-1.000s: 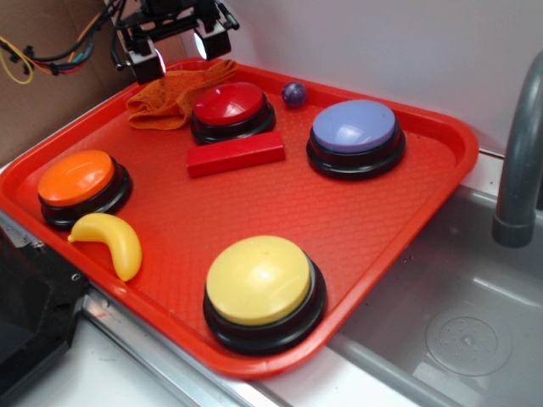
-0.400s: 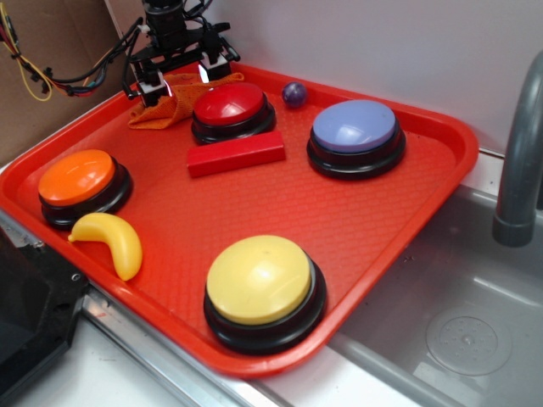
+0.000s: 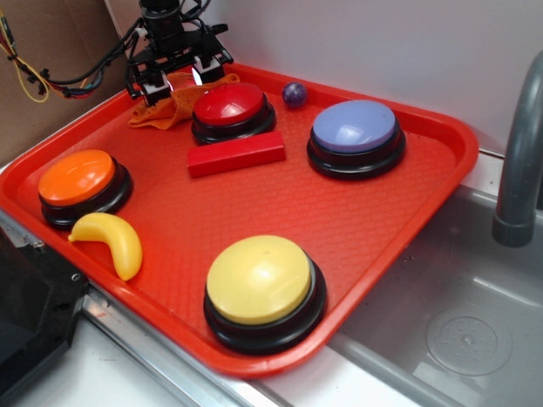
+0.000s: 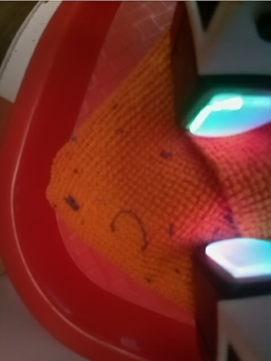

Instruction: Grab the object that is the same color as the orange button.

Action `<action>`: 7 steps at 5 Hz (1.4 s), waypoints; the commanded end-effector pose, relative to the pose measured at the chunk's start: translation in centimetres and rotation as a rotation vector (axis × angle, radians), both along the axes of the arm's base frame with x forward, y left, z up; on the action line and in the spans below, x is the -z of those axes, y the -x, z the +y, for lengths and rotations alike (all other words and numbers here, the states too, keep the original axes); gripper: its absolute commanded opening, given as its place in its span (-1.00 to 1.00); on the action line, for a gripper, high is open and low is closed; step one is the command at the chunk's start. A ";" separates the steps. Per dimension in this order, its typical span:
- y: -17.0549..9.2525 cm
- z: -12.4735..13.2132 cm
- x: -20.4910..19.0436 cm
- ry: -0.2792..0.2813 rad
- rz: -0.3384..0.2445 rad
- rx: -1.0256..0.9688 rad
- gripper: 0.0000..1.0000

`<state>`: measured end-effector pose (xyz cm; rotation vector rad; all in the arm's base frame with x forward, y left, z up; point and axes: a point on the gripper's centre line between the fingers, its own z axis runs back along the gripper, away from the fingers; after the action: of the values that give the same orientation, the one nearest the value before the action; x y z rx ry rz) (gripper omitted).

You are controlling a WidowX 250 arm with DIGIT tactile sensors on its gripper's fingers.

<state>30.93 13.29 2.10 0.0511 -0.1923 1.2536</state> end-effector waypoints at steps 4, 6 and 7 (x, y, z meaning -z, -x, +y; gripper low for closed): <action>1.0 0.1 -5.1 -0.048 0.029 0.237 -1.00; 2.1 -5.8 -10.4 -0.007 0.073 0.666 -1.00; 3.3 -10.2 -12.2 0.061 0.091 0.917 -1.00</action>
<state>28.07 1.17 11.99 -0.0207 -0.0129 0.3703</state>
